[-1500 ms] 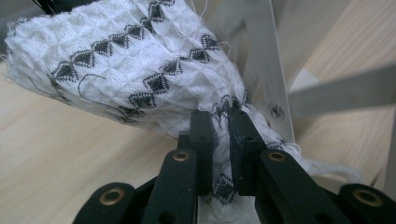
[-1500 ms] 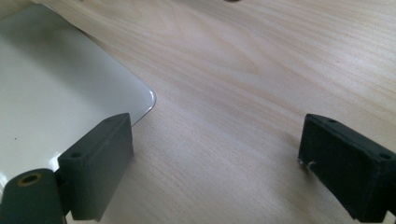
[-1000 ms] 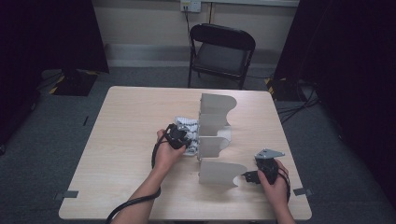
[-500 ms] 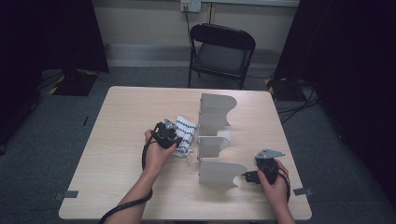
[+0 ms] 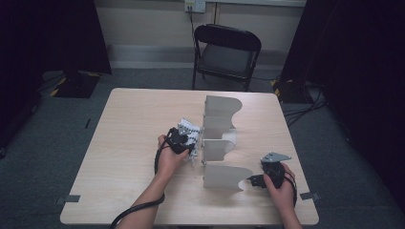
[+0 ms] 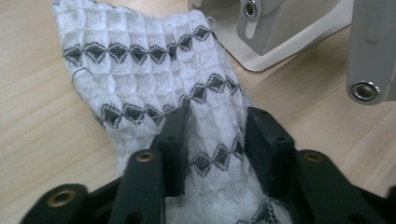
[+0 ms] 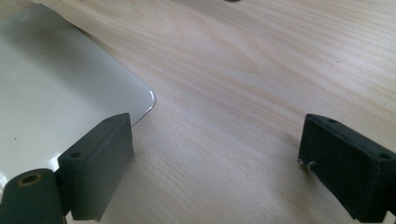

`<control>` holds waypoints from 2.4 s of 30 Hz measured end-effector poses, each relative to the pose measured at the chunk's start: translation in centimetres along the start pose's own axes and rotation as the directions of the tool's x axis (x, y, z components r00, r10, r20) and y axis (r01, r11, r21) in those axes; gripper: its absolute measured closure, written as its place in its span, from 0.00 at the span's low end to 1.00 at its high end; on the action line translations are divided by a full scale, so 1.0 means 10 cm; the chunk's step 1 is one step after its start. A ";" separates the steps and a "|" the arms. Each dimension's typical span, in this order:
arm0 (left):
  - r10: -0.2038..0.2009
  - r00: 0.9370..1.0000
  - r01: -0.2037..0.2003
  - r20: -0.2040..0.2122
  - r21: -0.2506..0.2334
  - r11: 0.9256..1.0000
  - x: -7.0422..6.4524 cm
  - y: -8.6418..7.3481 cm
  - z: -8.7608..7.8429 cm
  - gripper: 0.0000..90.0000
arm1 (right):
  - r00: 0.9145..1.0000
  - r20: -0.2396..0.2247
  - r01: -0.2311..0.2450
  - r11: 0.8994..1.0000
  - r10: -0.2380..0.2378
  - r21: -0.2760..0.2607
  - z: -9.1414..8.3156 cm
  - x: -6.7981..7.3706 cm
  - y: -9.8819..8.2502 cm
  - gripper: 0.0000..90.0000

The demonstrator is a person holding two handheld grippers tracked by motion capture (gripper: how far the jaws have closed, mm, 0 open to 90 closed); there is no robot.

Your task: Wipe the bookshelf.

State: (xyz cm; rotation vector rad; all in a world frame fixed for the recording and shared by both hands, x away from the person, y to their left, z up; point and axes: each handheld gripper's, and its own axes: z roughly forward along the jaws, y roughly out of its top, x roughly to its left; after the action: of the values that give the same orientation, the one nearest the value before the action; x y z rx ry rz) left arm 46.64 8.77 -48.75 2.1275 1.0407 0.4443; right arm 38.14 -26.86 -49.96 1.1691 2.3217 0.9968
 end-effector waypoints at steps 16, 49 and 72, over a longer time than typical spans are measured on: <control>-0.030 0.998 0.040 0.054 -0.191 0.981 0.07 0.49 -0.88 0.94 | 1.000 0.000 0.001 1.000 -0.001 0.000 0.00 0.00 0.00 0.10; 0.023 0.993 -0.024 0.116 0.007 1.000 -0.36 -0.16 -0.24 0.93 | 1.000 0.000 0.000 1.000 0.000 0.000 0.00 0.00 0.00 0.10; 0.022 0.997 -0.011 0.070 -0.146 0.989 -0.21 0.50 -0.93 0.94 | 1.000 0.000 0.001 1.000 -0.001 0.000 0.00 0.00 0.00 0.10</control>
State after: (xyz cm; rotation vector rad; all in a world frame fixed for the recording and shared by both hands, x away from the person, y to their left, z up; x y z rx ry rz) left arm 42.73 9.22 -38.66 2.0087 0.9230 0.4359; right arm 38.15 -26.86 -49.97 1.1678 2.3215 0.9967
